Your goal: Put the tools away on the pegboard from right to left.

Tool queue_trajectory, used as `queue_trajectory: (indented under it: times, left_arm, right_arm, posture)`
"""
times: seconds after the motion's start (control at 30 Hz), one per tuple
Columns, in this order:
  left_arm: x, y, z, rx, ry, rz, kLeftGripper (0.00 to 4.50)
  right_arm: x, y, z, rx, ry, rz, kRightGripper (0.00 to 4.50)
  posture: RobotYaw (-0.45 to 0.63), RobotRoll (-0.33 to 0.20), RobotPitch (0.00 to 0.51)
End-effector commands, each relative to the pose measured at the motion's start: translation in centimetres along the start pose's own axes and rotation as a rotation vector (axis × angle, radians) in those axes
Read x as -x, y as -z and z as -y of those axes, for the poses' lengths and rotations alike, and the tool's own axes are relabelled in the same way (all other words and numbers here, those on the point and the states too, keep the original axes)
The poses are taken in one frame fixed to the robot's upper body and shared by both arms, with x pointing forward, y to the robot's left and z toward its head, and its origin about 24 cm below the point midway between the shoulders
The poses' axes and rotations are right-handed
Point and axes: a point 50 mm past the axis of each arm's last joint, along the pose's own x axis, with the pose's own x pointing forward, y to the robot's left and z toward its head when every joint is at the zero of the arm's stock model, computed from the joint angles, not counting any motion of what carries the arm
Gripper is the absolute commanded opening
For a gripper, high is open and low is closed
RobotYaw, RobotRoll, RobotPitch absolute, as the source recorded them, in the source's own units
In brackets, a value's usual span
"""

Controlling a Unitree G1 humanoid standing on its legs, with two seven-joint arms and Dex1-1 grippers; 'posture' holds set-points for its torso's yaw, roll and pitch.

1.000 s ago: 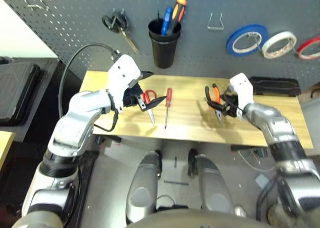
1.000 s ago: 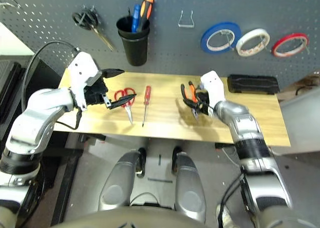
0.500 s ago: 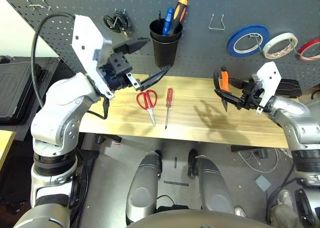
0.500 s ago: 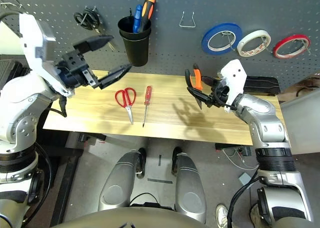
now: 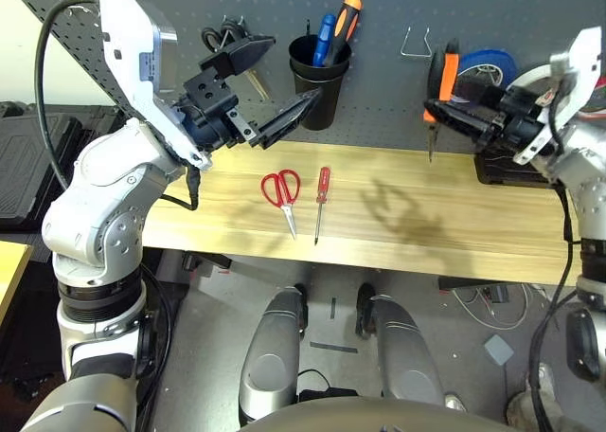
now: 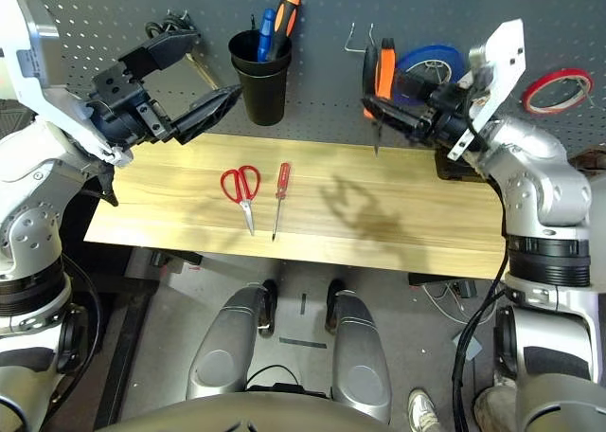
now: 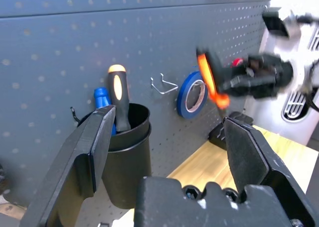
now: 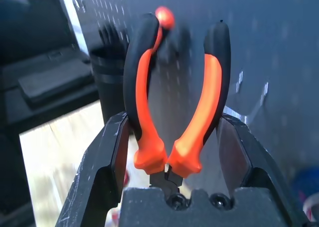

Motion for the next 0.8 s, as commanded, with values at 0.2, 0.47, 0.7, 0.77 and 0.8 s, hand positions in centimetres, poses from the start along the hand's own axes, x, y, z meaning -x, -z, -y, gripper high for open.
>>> queue_trajectory:
  times: [0.2, 0.47, 0.7, 0.77, 0.8]
  left_arm:
    - [-0.2, 0.9, 0.1, -0.002, 0.015, -0.042, 4.50]
    - [-0.4, 1.3, 0.2, -0.001, 0.013, -0.059, 4.50]
    - [-0.3, 1.3, 0.2, -0.004, 0.002, -0.067, 4.50]
    - [-0.2, 1.3, 0.3, -0.005, -0.003, -0.073, 4.50]
    - [-0.2, 1.3, 0.3, -0.005, -0.006, -0.075, 4.50]
  right_arm:
    - [-2.5, -4.1, 2.0, 0.121, 0.148, 0.180, 2.88]
    - [-5.5, -3.1, 2.5, 0.147, 0.278, 0.268, 2.88]
    - [-7.0, -1.6, 2.7, 0.191, 0.325, 0.275, 2.88]
    - [-7.3, -0.8, 2.7, 0.200, 0.332, 0.252, 2.88]
    - [-7.4, -0.4, 2.7, 0.205, 0.337, 0.240, 2.88]
  posture:
    - [0.20, 0.000, 0.219]
    - [0.20, 0.000, 0.231]
    - [0.23, 0.000, 0.239]
    - [0.24, 0.000, 0.243]
    - [0.24, 0.000, 0.243]
